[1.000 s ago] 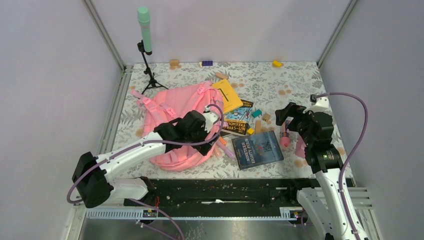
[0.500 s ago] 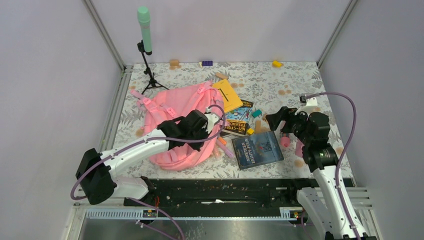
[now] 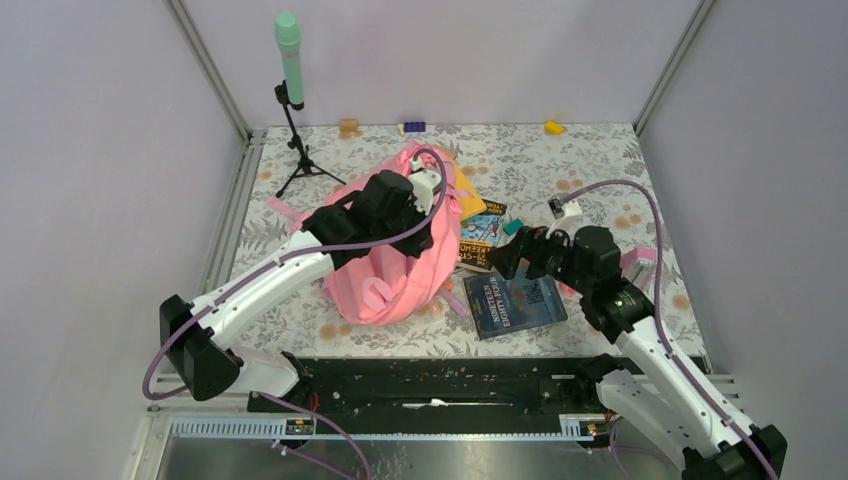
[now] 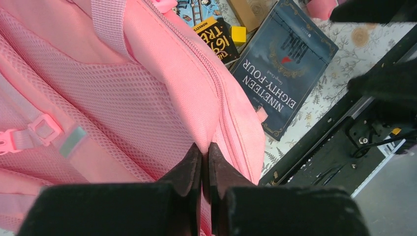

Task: Pack the student bag
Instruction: Adjust the student bag at the center of the board.

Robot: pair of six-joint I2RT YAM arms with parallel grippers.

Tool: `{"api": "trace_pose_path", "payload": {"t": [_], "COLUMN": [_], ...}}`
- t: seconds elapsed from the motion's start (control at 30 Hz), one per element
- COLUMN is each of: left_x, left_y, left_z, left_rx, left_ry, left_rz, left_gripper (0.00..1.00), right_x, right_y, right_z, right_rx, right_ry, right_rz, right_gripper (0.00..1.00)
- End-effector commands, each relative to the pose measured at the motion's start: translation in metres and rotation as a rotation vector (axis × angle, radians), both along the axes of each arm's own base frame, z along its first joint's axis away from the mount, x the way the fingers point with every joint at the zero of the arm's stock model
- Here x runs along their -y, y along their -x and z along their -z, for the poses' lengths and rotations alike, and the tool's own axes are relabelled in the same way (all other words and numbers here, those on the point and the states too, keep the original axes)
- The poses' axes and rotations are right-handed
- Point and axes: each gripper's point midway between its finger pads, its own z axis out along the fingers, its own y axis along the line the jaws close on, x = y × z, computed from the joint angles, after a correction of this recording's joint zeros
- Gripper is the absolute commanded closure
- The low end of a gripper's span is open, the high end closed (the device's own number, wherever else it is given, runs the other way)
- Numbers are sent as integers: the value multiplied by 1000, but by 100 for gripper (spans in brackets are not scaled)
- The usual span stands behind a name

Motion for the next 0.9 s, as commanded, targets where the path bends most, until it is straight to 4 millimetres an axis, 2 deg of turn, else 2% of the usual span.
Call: {"api": "trace_pose_path", "payload": {"t": [0.0,0.13,0.27,0.4,0.5,0.57,0.77,0.87], "left_x": [17,14,8,5,5,7,12,14], "left_y": [-16,-4,-2,-2,0,1,6,7], "left_z": [-48,-52,-59,-58,-59,-61,-60,-58], "left_rx": [94,93,122,129,125,121,100,87], "left_ry": [218,384,372,358,363,376,410,417], "left_rz": [29,86,88,81,87,94,113,123], "left_gripper": [100,100,100,100,100,100,100,100], "right_x": [-33,-59,-89,-123,-140,-145,-141,-146], "right_y": [0,11,26,44,49,47,34,31], "right_z": [-11,-17,-18,-15,-9,-2,19,24], "right_rx": [6,1,-1,-9,-15,-40,-104,-114], "right_ry": [-127,-216,-315,-330,-335,-332,-313,-310], "right_rz": [-32,-54,-102,-158,-145,-110,1,8], "right_gripper": [5,5,5,5,5,6,10,16]}}
